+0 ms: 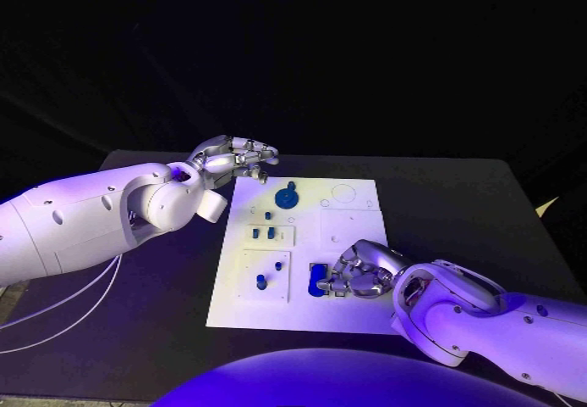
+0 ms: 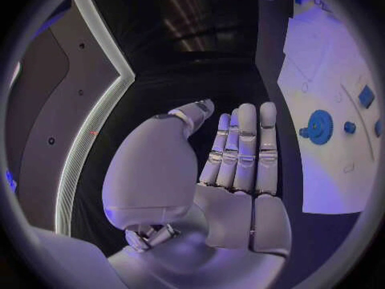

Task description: Assemble the parts on the task board

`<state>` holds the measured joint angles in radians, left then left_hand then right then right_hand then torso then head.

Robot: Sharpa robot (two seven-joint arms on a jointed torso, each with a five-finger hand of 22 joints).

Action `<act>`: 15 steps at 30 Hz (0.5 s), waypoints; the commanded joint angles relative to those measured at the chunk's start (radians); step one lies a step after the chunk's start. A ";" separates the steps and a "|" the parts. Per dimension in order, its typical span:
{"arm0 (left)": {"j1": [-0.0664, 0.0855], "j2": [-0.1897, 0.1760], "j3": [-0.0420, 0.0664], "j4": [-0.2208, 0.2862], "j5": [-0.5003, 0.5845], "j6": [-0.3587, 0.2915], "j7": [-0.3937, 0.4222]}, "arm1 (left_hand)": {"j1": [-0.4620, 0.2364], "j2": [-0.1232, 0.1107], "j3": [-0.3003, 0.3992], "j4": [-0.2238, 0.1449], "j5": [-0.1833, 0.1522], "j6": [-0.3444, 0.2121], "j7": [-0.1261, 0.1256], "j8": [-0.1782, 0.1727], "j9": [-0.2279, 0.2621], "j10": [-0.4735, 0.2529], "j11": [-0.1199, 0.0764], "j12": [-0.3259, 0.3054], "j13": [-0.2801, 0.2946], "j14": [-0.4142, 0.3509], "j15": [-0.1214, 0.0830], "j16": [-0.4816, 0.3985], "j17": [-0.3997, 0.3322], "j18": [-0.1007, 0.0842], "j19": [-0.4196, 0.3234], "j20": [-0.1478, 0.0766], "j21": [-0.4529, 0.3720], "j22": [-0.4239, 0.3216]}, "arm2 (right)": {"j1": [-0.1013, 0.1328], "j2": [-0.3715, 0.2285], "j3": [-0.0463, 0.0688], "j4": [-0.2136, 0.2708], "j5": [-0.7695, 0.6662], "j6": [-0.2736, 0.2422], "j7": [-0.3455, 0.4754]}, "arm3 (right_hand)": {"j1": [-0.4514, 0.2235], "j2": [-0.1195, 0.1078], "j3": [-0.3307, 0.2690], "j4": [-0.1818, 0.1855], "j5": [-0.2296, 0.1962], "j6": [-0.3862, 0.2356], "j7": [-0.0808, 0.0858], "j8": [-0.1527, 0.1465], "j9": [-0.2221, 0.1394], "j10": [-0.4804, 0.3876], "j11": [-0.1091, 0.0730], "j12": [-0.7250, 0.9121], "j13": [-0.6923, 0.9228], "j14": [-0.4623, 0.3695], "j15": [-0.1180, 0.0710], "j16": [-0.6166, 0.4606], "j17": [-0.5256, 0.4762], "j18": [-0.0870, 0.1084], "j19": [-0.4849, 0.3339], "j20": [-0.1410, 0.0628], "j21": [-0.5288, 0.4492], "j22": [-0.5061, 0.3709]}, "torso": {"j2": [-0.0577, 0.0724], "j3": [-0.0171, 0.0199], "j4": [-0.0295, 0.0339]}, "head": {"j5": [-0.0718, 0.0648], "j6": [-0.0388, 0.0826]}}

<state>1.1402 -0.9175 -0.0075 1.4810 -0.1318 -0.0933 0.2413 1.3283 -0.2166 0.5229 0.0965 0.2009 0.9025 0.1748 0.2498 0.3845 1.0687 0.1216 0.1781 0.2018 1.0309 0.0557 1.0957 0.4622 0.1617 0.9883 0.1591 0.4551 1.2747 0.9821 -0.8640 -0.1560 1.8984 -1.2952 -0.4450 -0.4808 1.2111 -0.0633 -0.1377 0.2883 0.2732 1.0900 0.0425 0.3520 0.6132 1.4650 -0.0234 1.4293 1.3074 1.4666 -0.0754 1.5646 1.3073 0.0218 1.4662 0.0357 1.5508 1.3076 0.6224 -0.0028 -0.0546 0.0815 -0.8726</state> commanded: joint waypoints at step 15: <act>0.001 0.000 0.001 0.003 0.001 0.007 0.004 | -0.011 0.001 -0.003 -0.002 -0.005 -0.008 -0.002 0.003 0.001 -0.007 0.000 0.004 -0.001 -0.006 -0.002 -0.002 -0.001 0.017 0.005 0.000 -0.005 -0.001 | -0.001 0.017 0.000 -0.036 -0.035 0.050 -0.010 | 0.077 0.024 -0.009 -0.003 0.003 0.012 -0.011 0.008 0.015 0.031 -0.012 0.012 0.152 0.104 -0.015 0.006 0.263 -0.019 0.099 -0.012 0.009 0.260 | 0.001 -0.0019 0.0011 | -0.001 0.000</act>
<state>1.1400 -0.9184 -0.0075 1.4809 -0.1318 -0.0933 0.2407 1.3283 -0.2166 0.5229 0.0965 0.2009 0.9025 0.1748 0.2498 0.3844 1.0687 0.1216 0.1780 0.2019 1.0309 0.0557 1.0957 0.4623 0.1618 0.9883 0.1591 0.4551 1.2747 0.9846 -0.8466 -0.1524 1.8699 -1.3063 -0.4313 -0.4783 1.2760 -0.0439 -0.1419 0.2871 0.2703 1.0970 0.0356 0.3559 0.6271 1.4648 -0.0306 1.4369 1.3075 1.4667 -0.0826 1.5646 1.3081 0.0219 1.4663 0.0284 1.5548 1.3074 0.6233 -0.0040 -0.0528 0.0803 -0.8726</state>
